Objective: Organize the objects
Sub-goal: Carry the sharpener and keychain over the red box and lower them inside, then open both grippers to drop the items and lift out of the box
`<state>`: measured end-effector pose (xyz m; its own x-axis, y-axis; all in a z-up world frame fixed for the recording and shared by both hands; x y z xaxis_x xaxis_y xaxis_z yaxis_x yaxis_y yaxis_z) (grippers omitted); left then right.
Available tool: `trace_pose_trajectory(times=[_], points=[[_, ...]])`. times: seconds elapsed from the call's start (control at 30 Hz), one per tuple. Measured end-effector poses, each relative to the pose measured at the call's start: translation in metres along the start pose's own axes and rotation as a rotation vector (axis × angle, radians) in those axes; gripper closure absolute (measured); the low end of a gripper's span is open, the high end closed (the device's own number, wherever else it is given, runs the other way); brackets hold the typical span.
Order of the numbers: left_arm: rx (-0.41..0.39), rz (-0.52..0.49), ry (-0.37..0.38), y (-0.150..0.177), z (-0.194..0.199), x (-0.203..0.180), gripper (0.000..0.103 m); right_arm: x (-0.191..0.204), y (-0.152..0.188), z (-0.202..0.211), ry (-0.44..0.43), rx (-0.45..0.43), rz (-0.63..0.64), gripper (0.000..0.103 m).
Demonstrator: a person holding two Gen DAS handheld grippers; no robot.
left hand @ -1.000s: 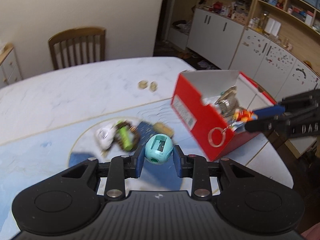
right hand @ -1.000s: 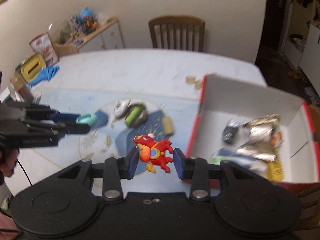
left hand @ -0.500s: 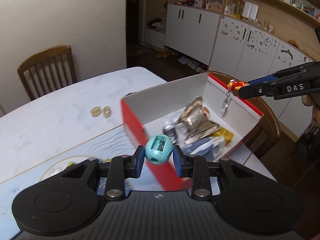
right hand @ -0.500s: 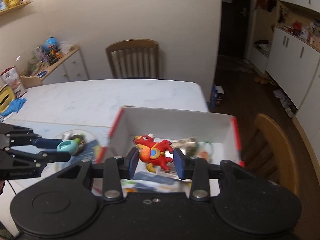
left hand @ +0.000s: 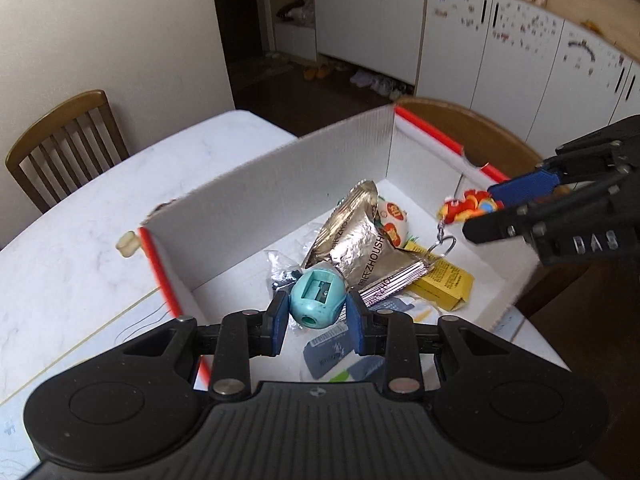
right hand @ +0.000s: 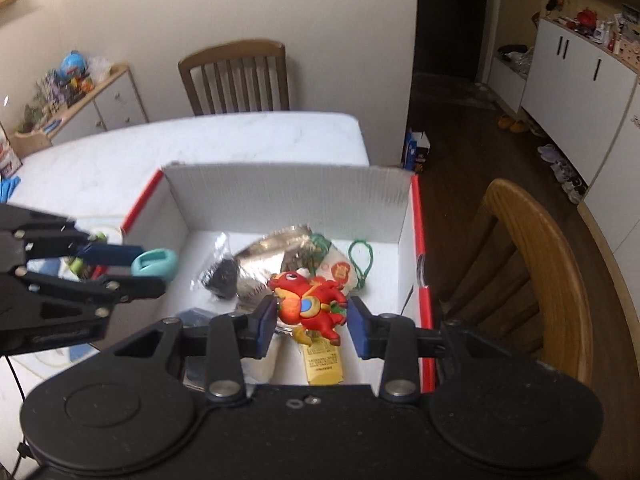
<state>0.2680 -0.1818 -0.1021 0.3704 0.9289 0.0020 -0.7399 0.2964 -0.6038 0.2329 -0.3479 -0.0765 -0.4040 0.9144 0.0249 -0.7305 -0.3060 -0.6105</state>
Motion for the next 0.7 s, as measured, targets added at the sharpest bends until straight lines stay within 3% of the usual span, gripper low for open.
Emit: trace_pose_trajectory(times=[0.3, 0.7], points=[[0.104, 0.032, -0.024, -0.01, -0.047, 0.001, 0.073, -0.001, 0.003, -0.027, -0.014, 0.065, 0.051, 0.066], [0.196, 0.053, -0.026, -0.012, -0.072, 0.002, 0.073, -0.007, 0.008, -0.058, -0.038, 0.15, 0.078, 0.066]])
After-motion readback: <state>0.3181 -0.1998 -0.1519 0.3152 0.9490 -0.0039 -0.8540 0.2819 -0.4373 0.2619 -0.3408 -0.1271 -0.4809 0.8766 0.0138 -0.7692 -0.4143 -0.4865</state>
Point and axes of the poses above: each gripper's, at about its wrist camera, not at the fingertips, and z roughly against the way its jaws point, x to its left, y to its underside, the point moved 1 cm from there along -z, roughly the way its jaws point, and after that the axes turned 5 degrees about z, right-handed, at the moved point
